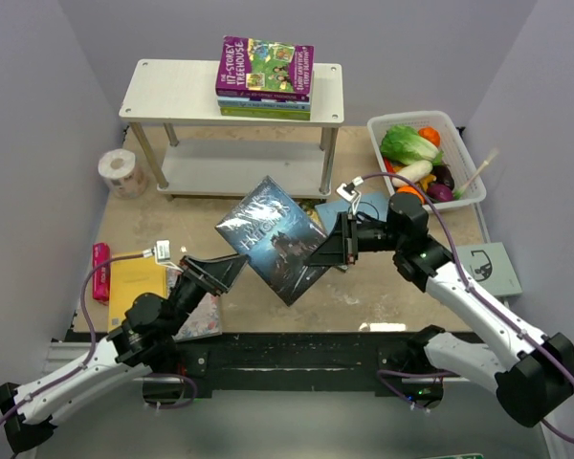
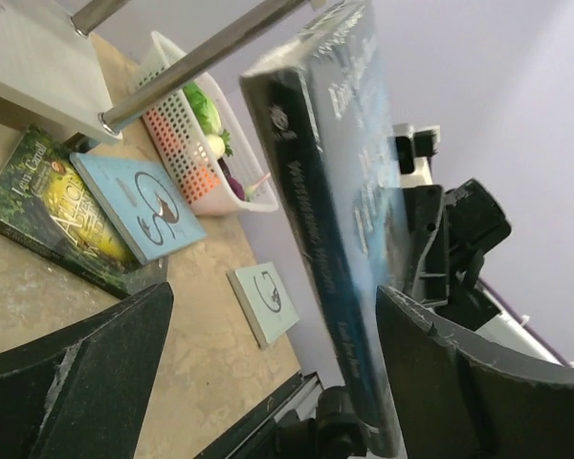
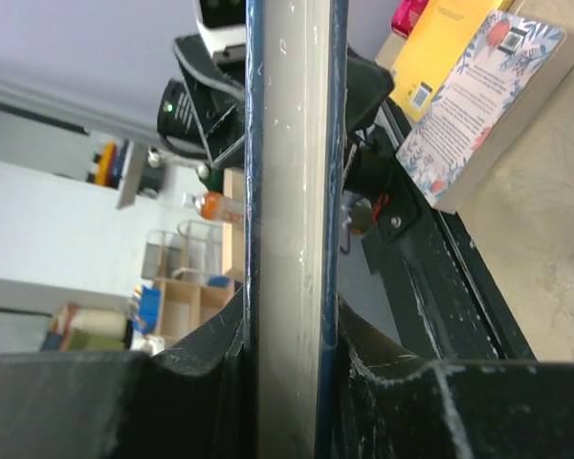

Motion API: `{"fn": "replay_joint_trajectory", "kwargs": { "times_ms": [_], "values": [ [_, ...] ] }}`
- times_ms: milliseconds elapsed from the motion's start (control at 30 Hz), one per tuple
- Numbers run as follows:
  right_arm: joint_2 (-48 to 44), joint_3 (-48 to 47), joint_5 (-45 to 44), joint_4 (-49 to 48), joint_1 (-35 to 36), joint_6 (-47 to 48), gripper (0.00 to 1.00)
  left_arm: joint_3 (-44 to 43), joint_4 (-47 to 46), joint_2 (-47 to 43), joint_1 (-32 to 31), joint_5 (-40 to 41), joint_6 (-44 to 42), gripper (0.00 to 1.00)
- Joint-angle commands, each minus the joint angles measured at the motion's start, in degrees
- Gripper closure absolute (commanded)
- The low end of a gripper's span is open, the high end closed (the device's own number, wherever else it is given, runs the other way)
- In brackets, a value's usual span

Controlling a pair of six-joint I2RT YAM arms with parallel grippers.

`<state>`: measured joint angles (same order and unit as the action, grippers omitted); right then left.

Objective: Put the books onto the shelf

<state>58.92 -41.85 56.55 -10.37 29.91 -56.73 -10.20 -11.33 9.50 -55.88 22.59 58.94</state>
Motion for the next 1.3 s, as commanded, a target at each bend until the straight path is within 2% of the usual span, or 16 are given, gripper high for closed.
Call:
{"fn": "replay_joint_trajectory", "kwargs": {
  "times_ms": [0,167,233,300,600,667,800,933,967,1000,1033,1067,1133,1167,1233,1267],
  "values": [
    [-2.75,-5.61,5.4,17.57,-0.12,13.13,1.0,0.35,-5.71,2.72,0.24,-4.56,-3.39,0.09],
    [-3.71,-7.29,6.2,27.67,-0.12,19.99,1.0,0.35,-8.35,1.85,0.24,-5.27,-5.05,0.12],
    [-4.51,-5.97,6.29,26.55,-0.03,18.25,1.0,0.35,-8.88,1.4,0.24,-5.8,-5.76,0.19],
    [-4.86,-4.92,6.81,23.74,-0.12,17.01,1.0,0.7,-9.84,1.66,0.24,-7.46,-6.55,0.38],
    [-1.44,-8.07,6.9,26.45,1.11,19.99,1.0,2.55,-19.6,6.85,0.42,-15.9,-7.43,0.89],
    [-0.73,-8.6,6.47,27.33,1.55,20.95,1.0,2.55,-22.14,8.78,0.42,-17.13,-7.69,0.88],
    [-0.12,-9.83,6.55,29.09,1.99,22.36,1.0,0.45,-23.29,13.43,0.68,-21.43,-8.31,0.38],
    [-0.38,-10.19,6.46,30.32,2.26,23.06,1.0,1.4,-27.32,16.25,0.94,-23.54,-7.79,0.34],
    [-0.47,-10.19,6.2,30.41,2.17,23.07,1.0,1.84,-28.38,16.43,0.95,-23.73,-7.52,0.43],
    [-0.56,-9.93,6.2,30.58,2.17,23.15,1.0,2.8,-29.35,16.34,1.03,-23.73,-7.43,0.65],
    [-0.56,-9.84,6.2,30.5,2.26,23.16,1.0,3.16,-29.97,16.26,1.03,-23.56,-7.26,0.77],
    [-0.64,-9.66,6.03,30.5,2.26,23.07,1.0,3.95,-30.5,16.17,1.03,-23.56,-7.17,1.0],
    [-0.64,-9.66,3.59,30.41,2.08,22.81,1.0,4.57,-30.51,15.64,1.12,-22.86,-6.73,1.0],
    [-0.47,-10.18,0.43,31.89,1.99,22.98,0.93,5.09,-30.07,15.2,1.12,-22.77,-5.86,1.0],
    [0.67,-15.88,-10.7,44.04,1.82,28.74,0.64,5.19,-25.62,13.89,1.21,-14.71,-4.45,1.0],
    [0.76,-17.81,-24.16,46.73,1.9,29.22,0.5,4.84,-23.06,13.53,1.21,-11.02,-2.1,1.0]
  ]
}}
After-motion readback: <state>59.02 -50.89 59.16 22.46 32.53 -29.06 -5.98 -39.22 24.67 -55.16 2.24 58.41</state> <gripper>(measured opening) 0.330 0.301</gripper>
